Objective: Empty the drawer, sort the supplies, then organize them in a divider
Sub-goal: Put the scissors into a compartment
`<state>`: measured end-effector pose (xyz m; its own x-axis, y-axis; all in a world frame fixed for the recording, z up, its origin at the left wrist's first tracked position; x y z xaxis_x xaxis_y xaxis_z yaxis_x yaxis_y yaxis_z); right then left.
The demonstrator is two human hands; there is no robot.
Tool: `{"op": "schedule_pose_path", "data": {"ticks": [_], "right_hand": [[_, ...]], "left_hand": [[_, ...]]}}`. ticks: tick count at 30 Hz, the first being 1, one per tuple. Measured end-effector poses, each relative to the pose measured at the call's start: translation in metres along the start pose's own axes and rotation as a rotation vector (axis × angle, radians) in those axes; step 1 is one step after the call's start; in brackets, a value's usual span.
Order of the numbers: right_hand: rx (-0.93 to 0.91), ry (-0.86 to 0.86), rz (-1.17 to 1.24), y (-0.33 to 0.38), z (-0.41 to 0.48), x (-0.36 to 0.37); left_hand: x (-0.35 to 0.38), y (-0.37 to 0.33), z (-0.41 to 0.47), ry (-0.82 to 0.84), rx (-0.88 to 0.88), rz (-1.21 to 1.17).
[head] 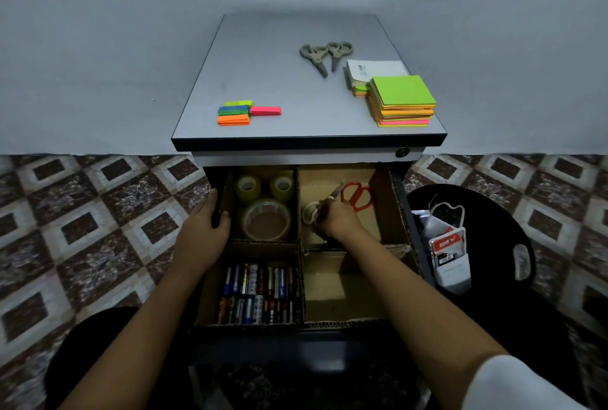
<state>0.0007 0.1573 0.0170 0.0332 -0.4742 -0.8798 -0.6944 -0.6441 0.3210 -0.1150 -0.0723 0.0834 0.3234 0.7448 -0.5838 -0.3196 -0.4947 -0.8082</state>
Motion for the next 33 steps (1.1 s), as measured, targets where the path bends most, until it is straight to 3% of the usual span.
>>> {"op": "schedule_pose_path", "data": {"ticks": [10, 23, 29, 33], "right_hand": [[-0.048, -0.136, -0.192, 0.012, -0.007, -0.022], [-0.015, -0.083, -0.099, 0.003, -0.003, -0.018], [-0.071, -0.054, -0.128, 0.007, -0.002, -0.012], [-0.143, -0.129, -0.159, 0.005, -0.003, -0.033]], "left_hand": [[-0.001, -0.001, 0.000, -0.010, 0.009, 0.007], [-0.001, 0.001, 0.000, 0.001, 0.001, 0.006], [-0.001, -0.001, -0.001, -0.002, -0.005, 0.006], [-0.002, -0.002, -0.001, 0.000, -0.005, -0.004]]}}
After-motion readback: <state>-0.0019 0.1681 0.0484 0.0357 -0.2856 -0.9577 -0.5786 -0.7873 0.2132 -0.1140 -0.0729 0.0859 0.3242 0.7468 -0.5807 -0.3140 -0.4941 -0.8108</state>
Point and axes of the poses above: each hand's wrist, its own z-axis towards the middle knuckle, its own x-axis out of the palm, y = z × x, the point moved 10 cm from there along z, towards the middle knuckle, and after that the axes turned 14 degrees about -z, right-handed, at the moved point
